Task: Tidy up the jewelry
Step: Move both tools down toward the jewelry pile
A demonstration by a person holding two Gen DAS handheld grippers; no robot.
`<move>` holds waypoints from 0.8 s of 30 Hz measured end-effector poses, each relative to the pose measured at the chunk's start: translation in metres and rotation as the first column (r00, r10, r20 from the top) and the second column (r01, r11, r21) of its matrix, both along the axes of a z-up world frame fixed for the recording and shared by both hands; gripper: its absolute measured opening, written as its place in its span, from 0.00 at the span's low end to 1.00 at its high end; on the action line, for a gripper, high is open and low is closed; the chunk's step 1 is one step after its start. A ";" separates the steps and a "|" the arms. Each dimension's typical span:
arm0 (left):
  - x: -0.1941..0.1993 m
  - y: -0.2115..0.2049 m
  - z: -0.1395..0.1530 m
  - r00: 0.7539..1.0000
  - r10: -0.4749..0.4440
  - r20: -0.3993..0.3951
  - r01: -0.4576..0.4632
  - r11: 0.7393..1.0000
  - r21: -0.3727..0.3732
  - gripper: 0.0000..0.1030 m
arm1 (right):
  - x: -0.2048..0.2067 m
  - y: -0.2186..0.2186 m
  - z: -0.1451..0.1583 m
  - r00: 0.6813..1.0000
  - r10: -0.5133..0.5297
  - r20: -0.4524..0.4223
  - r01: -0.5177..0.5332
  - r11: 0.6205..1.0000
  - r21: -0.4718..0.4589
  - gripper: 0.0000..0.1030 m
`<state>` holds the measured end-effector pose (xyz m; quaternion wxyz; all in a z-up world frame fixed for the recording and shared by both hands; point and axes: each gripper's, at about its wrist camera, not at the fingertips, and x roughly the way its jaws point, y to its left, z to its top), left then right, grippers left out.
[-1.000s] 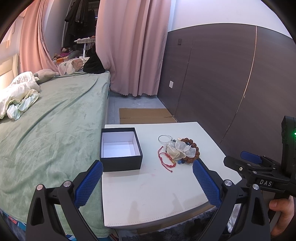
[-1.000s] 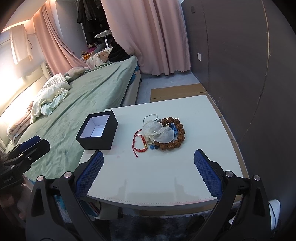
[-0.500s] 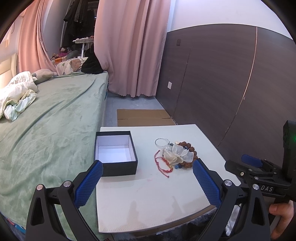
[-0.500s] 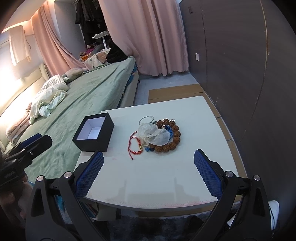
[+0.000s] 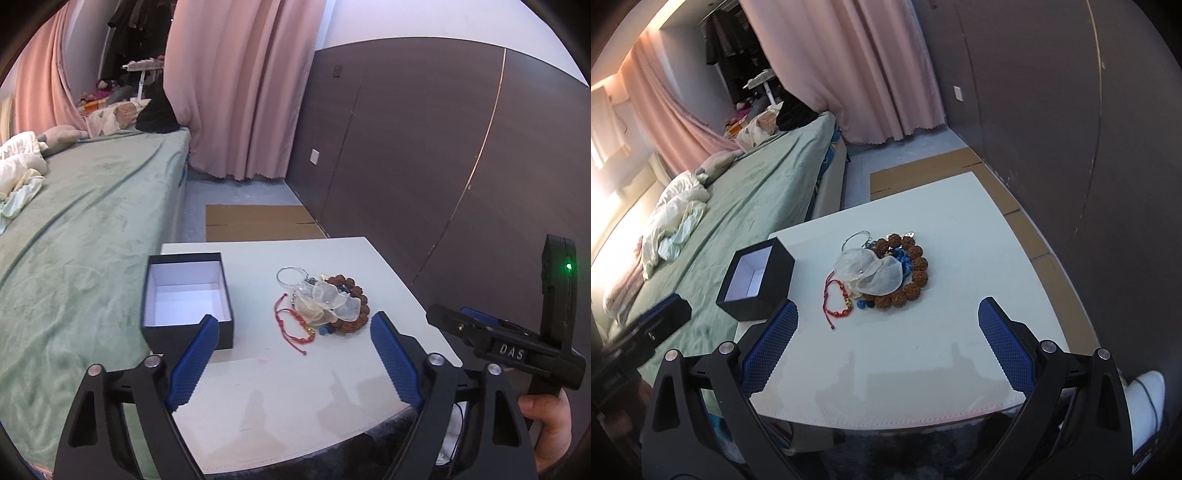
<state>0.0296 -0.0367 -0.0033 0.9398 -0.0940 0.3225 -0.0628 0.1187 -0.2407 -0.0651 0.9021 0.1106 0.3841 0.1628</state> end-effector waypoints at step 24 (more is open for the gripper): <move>0.081 -0.032 -0.052 0.988 -0.090 -0.127 0.080 0.993 -0.082 0.60 | 0.063 -0.044 -0.033 0.969 -0.041 -0.245 0.109 0.956 0.272 0.76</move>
